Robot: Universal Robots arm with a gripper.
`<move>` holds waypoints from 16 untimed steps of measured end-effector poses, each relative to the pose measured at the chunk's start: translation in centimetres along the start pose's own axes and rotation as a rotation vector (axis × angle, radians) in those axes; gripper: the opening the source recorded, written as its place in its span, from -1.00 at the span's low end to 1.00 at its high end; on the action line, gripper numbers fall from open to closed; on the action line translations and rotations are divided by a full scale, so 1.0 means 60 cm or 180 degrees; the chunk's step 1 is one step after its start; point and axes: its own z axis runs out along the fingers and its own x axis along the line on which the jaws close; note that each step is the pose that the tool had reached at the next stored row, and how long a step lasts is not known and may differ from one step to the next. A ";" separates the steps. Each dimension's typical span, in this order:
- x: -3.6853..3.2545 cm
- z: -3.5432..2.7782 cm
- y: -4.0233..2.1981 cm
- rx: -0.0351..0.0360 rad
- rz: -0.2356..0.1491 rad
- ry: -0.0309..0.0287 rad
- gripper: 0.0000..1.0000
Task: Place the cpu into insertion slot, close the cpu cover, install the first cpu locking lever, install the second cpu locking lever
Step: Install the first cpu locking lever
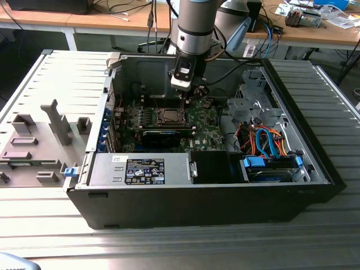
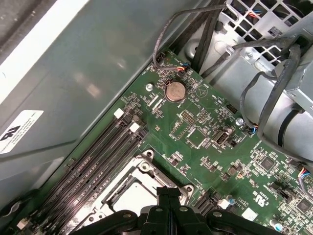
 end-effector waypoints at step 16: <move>0.000 0.000 0.000 0.0002 -0.0178 -0.0001 -0.79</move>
